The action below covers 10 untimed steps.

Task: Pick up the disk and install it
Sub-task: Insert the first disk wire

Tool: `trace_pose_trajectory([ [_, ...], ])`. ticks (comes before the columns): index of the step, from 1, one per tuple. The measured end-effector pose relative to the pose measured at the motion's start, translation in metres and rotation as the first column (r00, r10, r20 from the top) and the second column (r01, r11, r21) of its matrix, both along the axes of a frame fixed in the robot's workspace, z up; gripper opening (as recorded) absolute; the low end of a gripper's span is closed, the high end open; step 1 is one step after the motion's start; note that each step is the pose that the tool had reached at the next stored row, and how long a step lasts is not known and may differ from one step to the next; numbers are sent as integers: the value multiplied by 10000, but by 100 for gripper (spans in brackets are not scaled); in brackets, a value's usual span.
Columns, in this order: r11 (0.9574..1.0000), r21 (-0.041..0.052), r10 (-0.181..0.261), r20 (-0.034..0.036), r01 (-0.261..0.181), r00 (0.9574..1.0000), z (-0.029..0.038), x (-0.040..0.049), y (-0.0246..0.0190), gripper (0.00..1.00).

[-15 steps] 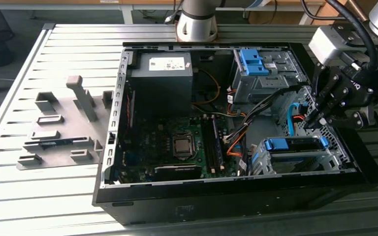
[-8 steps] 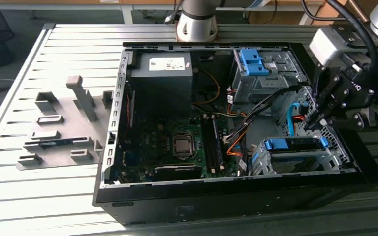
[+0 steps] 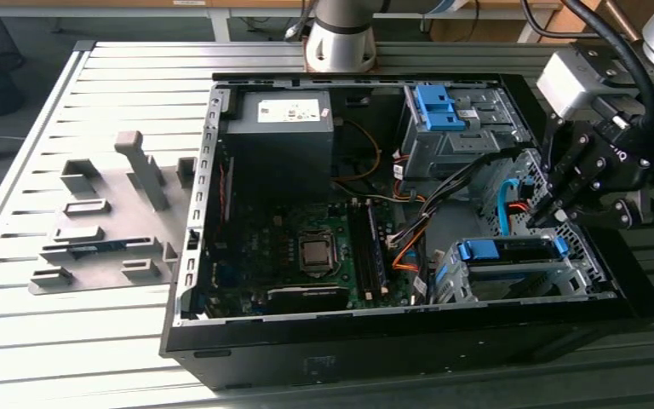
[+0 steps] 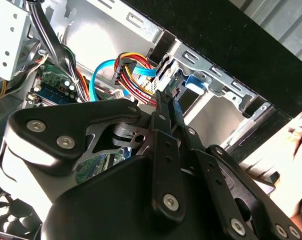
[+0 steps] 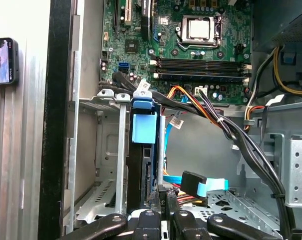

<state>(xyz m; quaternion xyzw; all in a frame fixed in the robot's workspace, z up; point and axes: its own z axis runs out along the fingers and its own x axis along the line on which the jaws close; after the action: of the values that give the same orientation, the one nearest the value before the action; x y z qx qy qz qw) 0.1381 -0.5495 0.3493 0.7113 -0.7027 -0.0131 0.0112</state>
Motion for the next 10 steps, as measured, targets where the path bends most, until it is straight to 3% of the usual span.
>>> trace_pose_trajectory([
  [3,10000,1,0,0,0,10000,-1,0,-11,16],
  [8,10000,2,2,14,-2,10000,-10,-8,-82,16],
  [10,10000,5,4,51,-4,10000,-28,-16,-93,16],
])
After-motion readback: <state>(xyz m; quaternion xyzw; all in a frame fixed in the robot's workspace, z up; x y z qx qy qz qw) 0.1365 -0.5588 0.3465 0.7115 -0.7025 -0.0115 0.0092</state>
